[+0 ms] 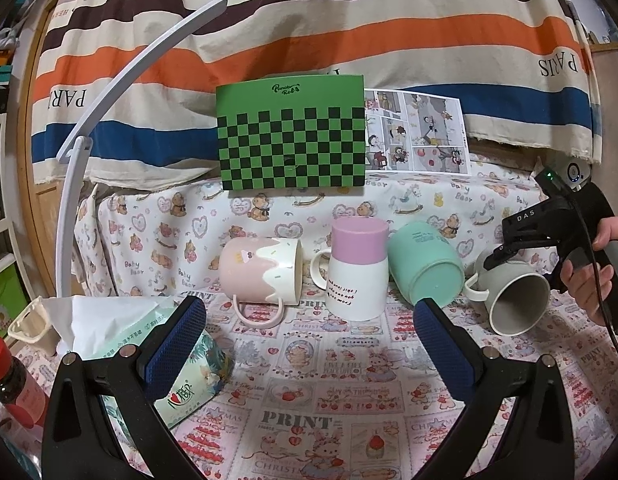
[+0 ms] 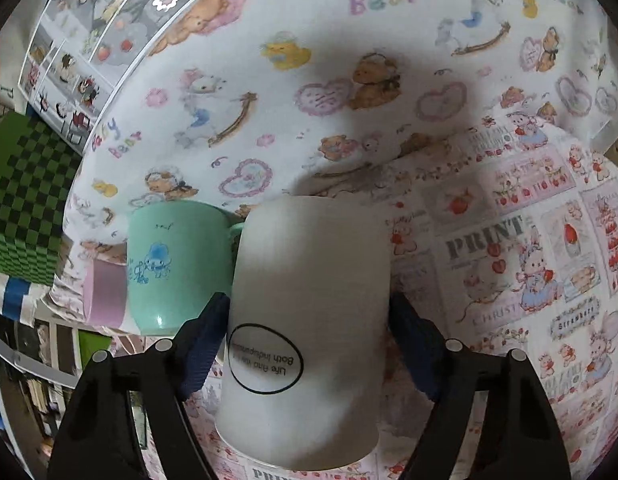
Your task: Flip cup upside down
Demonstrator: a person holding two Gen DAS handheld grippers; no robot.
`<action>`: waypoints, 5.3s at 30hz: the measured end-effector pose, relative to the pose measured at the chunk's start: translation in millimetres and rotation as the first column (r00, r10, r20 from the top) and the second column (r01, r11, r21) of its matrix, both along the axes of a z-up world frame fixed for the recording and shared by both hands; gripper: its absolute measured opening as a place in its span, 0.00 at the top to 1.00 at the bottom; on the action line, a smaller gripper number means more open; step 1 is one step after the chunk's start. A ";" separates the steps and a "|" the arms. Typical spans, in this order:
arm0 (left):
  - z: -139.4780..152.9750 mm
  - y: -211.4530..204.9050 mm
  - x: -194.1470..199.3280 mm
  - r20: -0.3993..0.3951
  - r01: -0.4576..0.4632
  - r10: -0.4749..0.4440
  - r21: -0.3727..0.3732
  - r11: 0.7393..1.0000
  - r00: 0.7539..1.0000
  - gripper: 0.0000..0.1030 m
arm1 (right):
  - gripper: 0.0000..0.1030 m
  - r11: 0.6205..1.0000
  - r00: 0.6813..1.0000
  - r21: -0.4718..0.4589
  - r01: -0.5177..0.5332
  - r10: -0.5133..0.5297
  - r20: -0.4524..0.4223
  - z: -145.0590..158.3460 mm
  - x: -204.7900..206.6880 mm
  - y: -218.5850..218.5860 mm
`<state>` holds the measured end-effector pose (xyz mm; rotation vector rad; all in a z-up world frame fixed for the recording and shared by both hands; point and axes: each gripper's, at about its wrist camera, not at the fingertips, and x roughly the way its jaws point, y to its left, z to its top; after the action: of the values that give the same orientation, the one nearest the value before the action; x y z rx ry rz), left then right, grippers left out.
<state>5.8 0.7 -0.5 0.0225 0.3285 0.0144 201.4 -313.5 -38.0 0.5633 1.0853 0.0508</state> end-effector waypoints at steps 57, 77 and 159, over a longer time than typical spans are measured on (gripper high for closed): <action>-0.9 5.9 0.8 -0.009 0.000 0.000 -0.025 1.000 1.000 0.00 | 0.00 0.819 0.600 -0.545 0.181 0.347 0.721 50.2 -201.8 51.3; 13.3 -2.2 -2.4 -0.052 0.114 -0.116 -0.038 0.993 0.992 0.00 | 0.00 0.860 0.702 -0.486 0.157 0.249 0.668 40.6 -179.4 33.7; 27.1 -83.9 78.7 -0.138 0.285 -0.285 -0.017 0.958 0.949 0.05 | 0.00 0.815 0.691 -0.517 0.262 0.216 0.689 42.1 -183.0 37.2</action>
<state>84.5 -83.2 26.5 0.0745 0.4626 -0.2751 18.4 -276.3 4.2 -0.0442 0.2498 -0.0829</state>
